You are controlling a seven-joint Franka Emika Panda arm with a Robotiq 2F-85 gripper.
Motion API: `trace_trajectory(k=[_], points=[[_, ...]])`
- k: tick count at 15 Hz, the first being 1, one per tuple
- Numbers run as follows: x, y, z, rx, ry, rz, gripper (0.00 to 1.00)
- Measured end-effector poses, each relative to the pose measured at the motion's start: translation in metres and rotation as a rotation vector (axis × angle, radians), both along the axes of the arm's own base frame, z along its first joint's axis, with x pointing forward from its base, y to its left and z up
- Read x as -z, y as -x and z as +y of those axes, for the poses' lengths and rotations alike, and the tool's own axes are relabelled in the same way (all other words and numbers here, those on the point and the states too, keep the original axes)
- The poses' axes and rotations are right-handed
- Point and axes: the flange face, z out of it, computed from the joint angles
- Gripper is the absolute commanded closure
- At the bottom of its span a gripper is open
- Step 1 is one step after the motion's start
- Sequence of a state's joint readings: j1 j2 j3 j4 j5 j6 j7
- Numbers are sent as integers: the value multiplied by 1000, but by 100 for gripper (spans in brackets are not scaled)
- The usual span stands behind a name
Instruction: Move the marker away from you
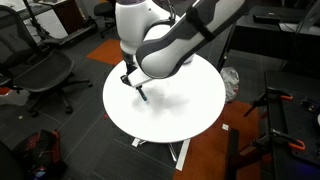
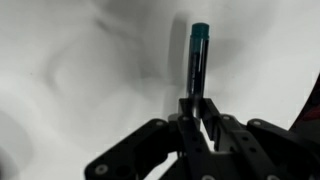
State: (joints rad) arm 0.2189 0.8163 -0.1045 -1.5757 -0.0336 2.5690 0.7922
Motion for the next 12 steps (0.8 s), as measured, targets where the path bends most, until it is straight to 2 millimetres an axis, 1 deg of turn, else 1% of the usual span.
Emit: trace_trajectory(k=[2, 3, 4, 5, 8, 11, 12], points=[[5, -6, 5, -6, -1, -3, 96], [7, -9, 9, -12, -2, -4, 57], [8, -11, 14, -18, -2, -3, 55], [9, -13, 19, -24, -1, -1, 49], [12, -17, 29, -36, 1, 1, 27], [13, -21, 32, -39, 1, -4, 4], [12, -22, 32, -39, 1, -5, 1]])
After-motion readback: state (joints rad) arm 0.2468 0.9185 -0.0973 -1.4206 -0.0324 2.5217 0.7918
